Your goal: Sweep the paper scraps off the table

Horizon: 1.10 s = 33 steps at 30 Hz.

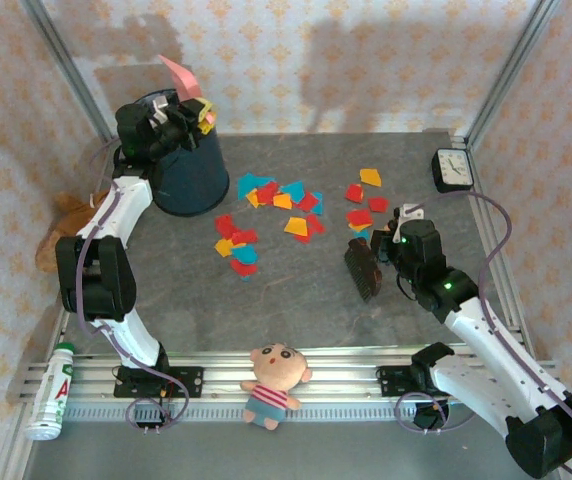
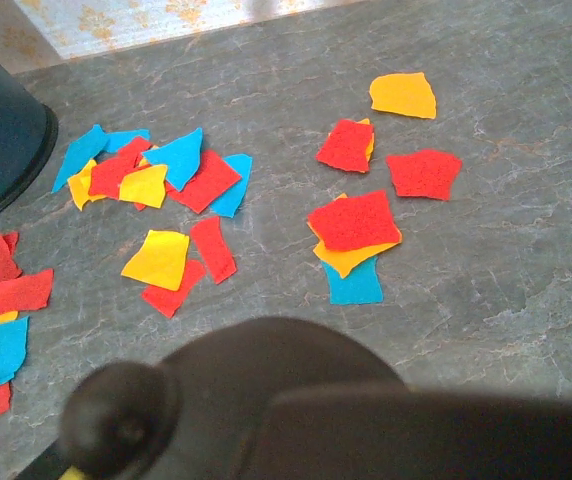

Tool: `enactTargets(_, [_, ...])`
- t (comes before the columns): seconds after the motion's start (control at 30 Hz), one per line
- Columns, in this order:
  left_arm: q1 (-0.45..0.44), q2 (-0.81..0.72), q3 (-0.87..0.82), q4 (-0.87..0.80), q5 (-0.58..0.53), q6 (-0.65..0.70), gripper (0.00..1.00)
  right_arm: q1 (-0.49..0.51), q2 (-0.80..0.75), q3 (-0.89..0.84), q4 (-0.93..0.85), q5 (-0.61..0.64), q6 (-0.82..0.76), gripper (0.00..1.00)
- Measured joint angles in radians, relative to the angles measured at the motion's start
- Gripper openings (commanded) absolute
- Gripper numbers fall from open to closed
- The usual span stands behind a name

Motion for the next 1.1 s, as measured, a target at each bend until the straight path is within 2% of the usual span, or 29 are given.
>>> enactTargets(0.23, [0.0,0.0,-0.013,0.089,0.0,-0.072,0.0,0.0,0.0,0.0,0.0,0.0,0.0,0.0])
enactTargets(0.4, [0.0,-0.019,-0.006,0.024,0.008,0.0,0.0,0.0,0.0,-0.003,0.0,0.0,0.008,0.0])
enactTargets(0.5, [0.0,-0.035,0.045,-0.122,0.022,0.132,0.0,0.0,-0.004,-0.005,0.0,0.003,0.023,0.0])
enactTargets(0.8, [0.0,-0.129,0.281,-0.774,-0.029,0.718,0.0,0.0,-0.013,-0.007,0.005,0.022,0.079,0.0])
enactTargets(0.97, [-0.006,-0.174,0.301,-1.027,-0.087,0.977,0.0,-0.018,0.014,-0.003,0.013,0.018,0.107,0.0])
enactTargets(1.1, [-0.035,-0.181,0.3,-1.204,-0.164,1.149,0.0,-0.092,0.031,0.015,0.024,-0.021,0.135,0.0])
